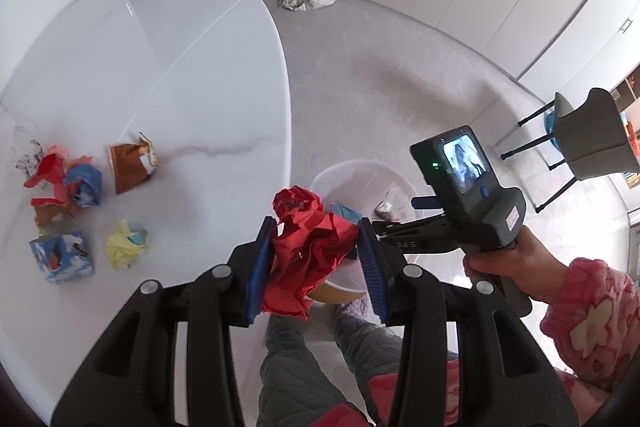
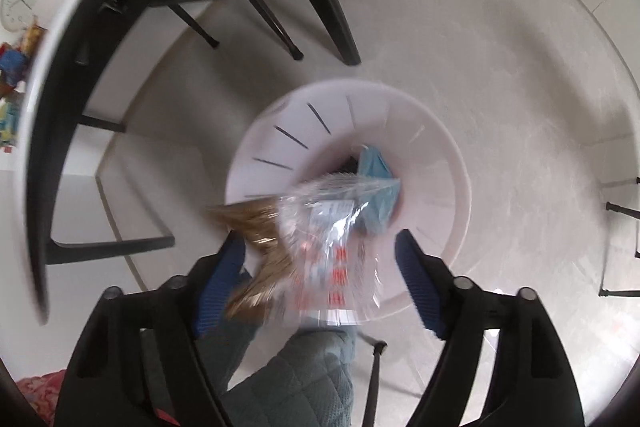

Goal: Collect trash
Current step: 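Carry both items over the bin and open both tools to drop them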

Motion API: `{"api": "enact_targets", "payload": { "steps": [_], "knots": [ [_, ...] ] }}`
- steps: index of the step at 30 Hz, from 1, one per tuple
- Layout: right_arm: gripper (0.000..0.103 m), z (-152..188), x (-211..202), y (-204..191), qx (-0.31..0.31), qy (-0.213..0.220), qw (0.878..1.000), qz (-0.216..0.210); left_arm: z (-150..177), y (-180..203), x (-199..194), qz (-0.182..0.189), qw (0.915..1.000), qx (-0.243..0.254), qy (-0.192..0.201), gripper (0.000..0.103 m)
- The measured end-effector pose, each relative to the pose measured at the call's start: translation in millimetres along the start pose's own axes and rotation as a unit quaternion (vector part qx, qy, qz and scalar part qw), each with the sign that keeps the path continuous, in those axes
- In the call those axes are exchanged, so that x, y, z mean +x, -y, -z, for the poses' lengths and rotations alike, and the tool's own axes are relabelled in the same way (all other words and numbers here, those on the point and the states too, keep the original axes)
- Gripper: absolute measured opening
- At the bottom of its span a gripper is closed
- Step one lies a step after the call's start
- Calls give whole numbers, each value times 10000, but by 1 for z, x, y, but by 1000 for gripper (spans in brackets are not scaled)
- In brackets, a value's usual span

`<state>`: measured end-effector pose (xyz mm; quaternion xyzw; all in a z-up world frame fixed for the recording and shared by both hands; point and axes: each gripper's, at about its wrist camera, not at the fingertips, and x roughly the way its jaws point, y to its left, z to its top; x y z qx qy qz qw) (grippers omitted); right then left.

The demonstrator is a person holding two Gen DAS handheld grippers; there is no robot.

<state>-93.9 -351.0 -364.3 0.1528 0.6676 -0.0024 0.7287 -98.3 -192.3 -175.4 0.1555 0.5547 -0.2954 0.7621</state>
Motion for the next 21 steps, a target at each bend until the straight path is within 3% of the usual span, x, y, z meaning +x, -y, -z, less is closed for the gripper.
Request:
{"api": "enact_targets", "payload": {
  "steps": [4,11,15,21],
  "knots": [
    [92,11,-14,17,73,98,9999,8,0,9,5,26,10000,-6,-61,41],
    [97,22,-68,50,621,631,9960,154,-11,31,23,181,9994,238,-146,41],
    [99,36,-101,71,949,923,9911,149,-14,49,54,359,9977,375,-425,43],
    [100,51,-113,85,923,905,9911,312,-8,66,109,583,9933,357,-933,65]
  ]
}}
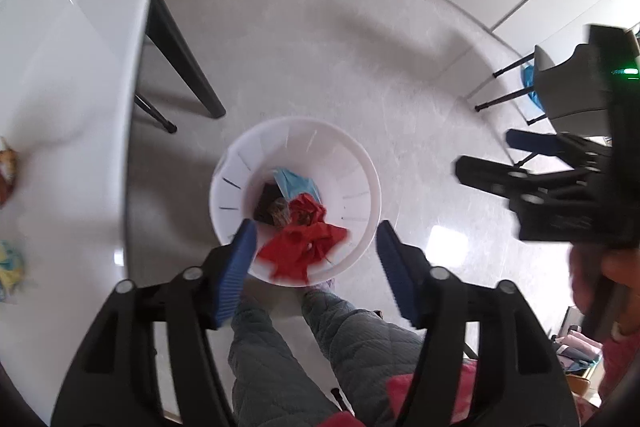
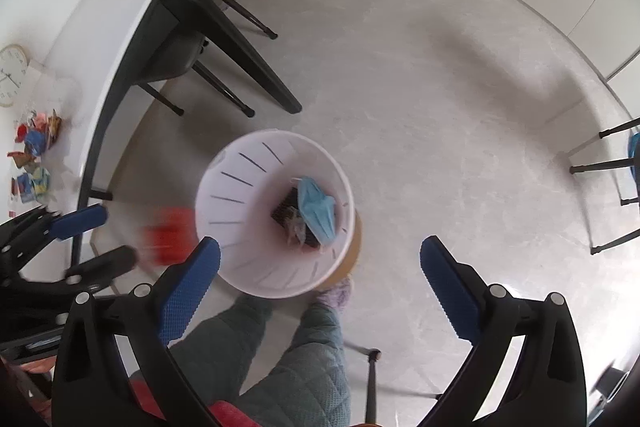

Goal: Collect trash
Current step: 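Carry both items over the bin and open both tools to drop them, then move the left tool back to the table and grasp the blue sky-printed tissue box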

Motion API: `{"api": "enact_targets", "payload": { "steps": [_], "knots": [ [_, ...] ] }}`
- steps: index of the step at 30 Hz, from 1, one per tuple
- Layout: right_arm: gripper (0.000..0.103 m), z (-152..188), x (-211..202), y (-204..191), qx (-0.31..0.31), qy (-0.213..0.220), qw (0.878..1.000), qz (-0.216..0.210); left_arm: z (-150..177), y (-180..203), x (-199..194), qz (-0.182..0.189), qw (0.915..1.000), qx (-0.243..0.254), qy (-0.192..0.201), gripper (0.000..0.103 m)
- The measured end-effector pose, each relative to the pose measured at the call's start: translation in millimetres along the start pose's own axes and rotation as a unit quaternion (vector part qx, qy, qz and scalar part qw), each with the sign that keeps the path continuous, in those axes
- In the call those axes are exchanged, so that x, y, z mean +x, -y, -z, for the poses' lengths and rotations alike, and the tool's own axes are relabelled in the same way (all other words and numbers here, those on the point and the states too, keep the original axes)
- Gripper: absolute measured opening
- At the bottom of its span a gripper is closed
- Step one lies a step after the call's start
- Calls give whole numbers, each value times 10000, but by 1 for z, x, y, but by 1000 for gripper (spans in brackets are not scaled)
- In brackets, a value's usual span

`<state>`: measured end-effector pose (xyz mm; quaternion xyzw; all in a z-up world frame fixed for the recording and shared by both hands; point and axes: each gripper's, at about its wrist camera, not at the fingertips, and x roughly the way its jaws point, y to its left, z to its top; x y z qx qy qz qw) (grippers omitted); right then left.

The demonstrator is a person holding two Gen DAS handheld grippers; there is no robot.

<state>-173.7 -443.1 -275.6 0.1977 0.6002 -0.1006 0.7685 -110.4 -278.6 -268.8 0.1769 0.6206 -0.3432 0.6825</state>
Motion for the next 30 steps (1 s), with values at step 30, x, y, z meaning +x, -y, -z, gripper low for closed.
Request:
{"api": "enact_targets", "payload": {
  "steps": [30],
  "knots": [
    [100,-62,-117,-177,-1686,1521,9694,-932,82,-132,-223,-1420,9523,-1795,2017,95]
  ]
}}
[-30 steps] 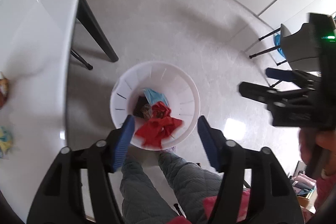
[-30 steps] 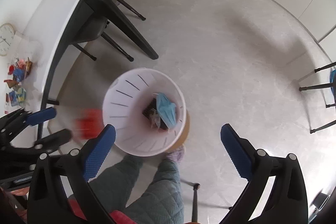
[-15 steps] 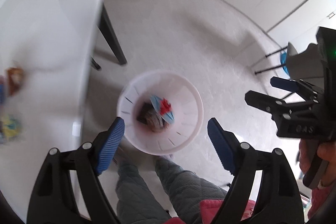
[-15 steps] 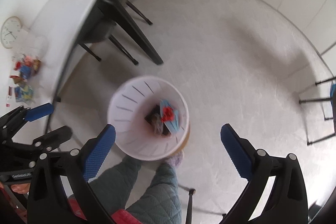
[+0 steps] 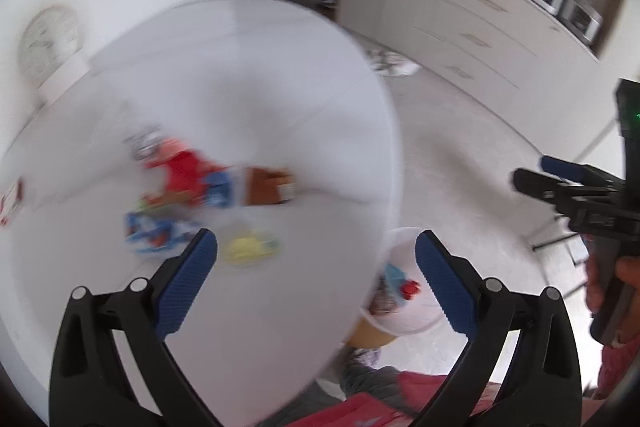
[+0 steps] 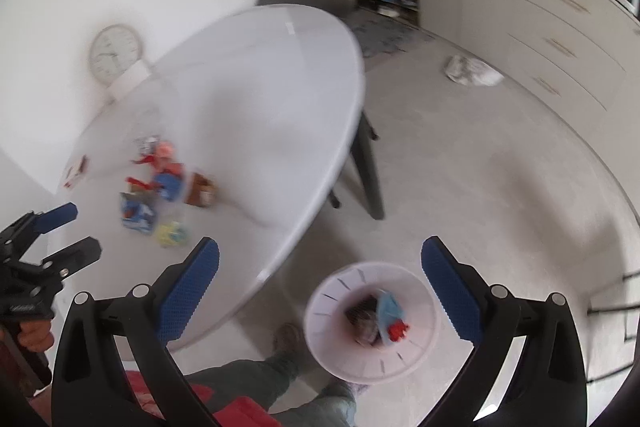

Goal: Collect trash
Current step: 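Move the left tool back to the table and grasp the blue sky-printed tissue box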

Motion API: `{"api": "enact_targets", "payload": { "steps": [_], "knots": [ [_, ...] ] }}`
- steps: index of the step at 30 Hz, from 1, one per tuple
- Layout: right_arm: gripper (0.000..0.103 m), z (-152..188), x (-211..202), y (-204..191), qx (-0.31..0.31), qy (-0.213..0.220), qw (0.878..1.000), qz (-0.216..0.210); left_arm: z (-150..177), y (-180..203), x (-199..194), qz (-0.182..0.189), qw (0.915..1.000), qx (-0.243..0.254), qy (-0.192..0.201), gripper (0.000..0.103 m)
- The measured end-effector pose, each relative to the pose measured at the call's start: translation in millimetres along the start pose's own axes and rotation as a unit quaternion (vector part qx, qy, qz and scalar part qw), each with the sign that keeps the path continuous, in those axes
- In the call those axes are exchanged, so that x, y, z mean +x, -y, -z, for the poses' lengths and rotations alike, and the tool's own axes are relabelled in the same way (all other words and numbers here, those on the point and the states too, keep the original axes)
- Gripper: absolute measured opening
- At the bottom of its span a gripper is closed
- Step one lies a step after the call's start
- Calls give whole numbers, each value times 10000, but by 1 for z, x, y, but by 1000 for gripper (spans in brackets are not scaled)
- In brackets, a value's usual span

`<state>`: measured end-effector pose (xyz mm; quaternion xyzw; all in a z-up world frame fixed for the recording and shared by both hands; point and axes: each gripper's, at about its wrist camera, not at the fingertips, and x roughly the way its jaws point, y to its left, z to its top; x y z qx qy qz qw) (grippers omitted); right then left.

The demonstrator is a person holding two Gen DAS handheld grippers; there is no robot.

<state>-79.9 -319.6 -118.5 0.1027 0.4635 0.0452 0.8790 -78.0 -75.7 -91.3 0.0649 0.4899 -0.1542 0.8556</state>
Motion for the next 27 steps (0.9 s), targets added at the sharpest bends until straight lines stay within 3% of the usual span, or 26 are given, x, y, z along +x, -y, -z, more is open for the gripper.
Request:
{"api": "enact_targets", "payload": {
  "steps": [6,12,16,24,27],
  "knots": [
    [100,-10,19,-52,-355,-122,9991,-209,11,-81,13,-375,9982,-460,-99,95],
    [100,-10,33,-86,-496,-356,9980,-142,19,-138,61,-576,9966,-349,-479,95],
    [100,-8,44,-102,-458,-544,9975,-21,23,-166,99,-482,9957,-207,-769,95],
    [100,1,58,-120,-340,-859,9954,258,19,-181,145,-221,9947,-30,-1006,94],
    [100,4,63,-124,-311,-950,9945,308,19,-181,149,-133,9951,6,-979,84]
  ]
}}
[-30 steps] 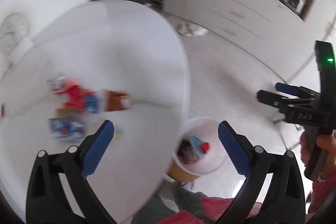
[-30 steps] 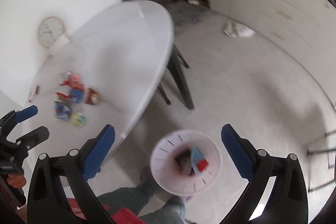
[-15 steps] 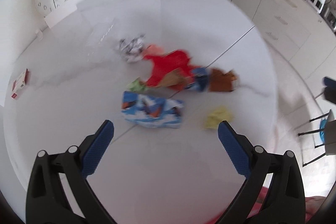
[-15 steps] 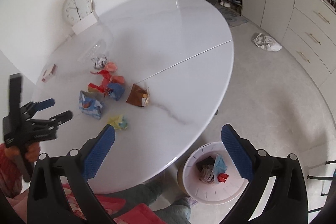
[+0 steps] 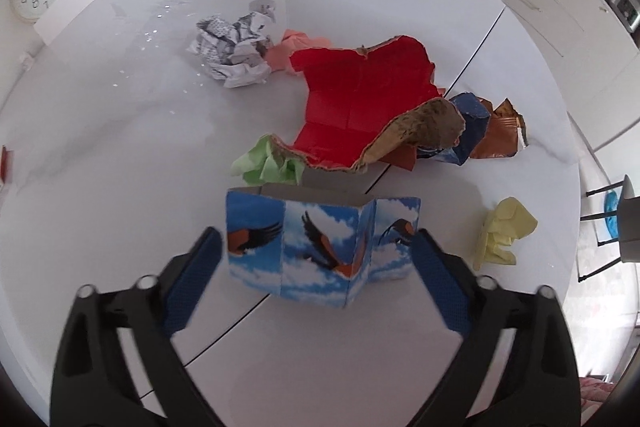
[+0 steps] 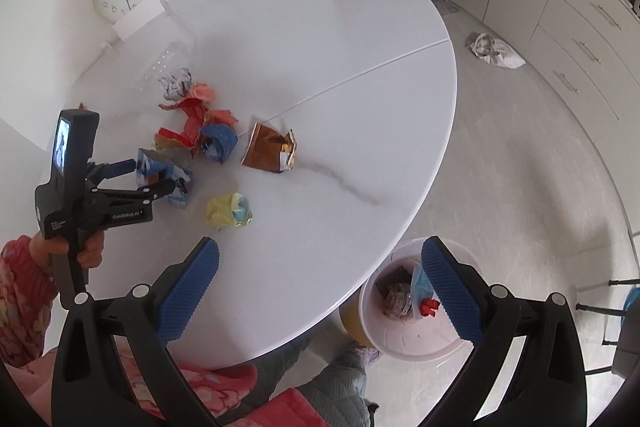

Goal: Collect trash
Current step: 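Move the left tool back to the table and grasp the blue sky-printed tissue box, then grasp the brown paper packet with the right tool while the left tool holds the box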

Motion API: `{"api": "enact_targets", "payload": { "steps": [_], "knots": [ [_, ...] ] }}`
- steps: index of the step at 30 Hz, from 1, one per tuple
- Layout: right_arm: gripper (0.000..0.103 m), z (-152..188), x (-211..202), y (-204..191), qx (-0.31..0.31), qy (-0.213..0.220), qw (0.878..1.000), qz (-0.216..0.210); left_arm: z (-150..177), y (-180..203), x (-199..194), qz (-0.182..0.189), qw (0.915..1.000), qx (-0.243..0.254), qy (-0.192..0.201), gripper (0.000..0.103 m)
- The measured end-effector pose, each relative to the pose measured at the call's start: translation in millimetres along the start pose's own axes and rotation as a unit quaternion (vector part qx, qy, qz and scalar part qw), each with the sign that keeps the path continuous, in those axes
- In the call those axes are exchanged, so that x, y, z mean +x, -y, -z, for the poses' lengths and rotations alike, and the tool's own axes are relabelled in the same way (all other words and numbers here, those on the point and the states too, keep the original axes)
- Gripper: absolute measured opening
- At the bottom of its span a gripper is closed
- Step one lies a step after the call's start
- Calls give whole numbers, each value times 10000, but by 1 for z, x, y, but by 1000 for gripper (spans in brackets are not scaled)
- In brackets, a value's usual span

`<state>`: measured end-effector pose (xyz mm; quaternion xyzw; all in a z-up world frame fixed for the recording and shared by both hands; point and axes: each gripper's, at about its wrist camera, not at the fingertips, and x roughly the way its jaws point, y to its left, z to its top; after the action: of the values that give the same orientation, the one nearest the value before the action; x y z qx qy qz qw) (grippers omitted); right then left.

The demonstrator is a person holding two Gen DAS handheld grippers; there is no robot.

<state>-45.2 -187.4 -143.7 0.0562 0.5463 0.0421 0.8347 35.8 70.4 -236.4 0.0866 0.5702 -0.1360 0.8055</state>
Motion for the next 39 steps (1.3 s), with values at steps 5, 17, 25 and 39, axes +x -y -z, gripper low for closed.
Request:
{"api": "enact_targets", "payload": {
  "steps": [5,17,25,39],
  "knots": [
    [100,-2,10,-8,-60,-104,9999,-37,2,-3,5,154,9998,-104,58,70],
    [100,-54,78,-38,-1232,-309,9915,-271,13,-15,-17,386,9982,-402,230,55],
    [88,-78,138,-68,-2561,-625,9646,-52,28,-26,-45,400,9971,-514,381,55],
    [45,-85,155,-60,-2366,-1073,9653,-279,35,-24,-55,239,9952,-777,541,55]
  ]
}}
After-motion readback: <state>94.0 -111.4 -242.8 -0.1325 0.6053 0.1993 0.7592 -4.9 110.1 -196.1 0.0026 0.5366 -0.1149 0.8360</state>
